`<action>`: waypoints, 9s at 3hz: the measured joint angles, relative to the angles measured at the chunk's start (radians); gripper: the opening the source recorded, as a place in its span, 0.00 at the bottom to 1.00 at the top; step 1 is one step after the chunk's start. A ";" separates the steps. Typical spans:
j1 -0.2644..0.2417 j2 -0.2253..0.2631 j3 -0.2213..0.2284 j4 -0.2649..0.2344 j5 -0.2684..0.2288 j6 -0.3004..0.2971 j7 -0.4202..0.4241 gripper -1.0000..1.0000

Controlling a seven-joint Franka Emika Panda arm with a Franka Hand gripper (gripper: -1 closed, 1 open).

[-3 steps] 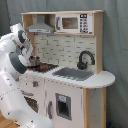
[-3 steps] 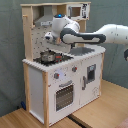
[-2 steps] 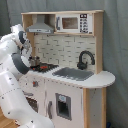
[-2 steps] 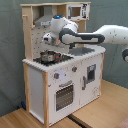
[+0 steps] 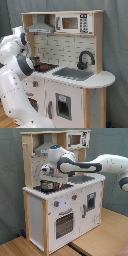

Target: Play with the kitchen

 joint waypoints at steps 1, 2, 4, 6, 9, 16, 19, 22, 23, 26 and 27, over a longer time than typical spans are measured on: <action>-0.020 -0.010 0.002 0.003 0.000 -0.048 -0.054 1.00; -0.020 -0.010 0.002 0.003 0.000 -0.049 -0.055 0.00; -0.035 -0.002 -0.022 0.067 -0.002 -0.164 -0.057 0.00; -0.033 0.073 -0.039 0.072 -0.042 -0.346 -0.022 0.00; -0.021 0.153 -0.039 0.001 -0.164 -0.578 0.063 0.00; 0.245 0.531 -0.038 -0.553 -0.420 -0.339 0.255 0.00; 0.288 0.725 -0.032 -0.731 -0.592 -0.241 0.339 0.00; 0.287 0.967 -0.023 -0.846 -0.790 -0.215 0.426 0.00; 0.285 0.999 -0.045 -0.903 -0.821 -0.156 0.463 0.00; 0.283 0.943 -0.209 -0.981 -0.808 0.079 0.509 0.00; 0.284 0.886 -0.253 -0.982 -0.765 0.134 0.503 0.00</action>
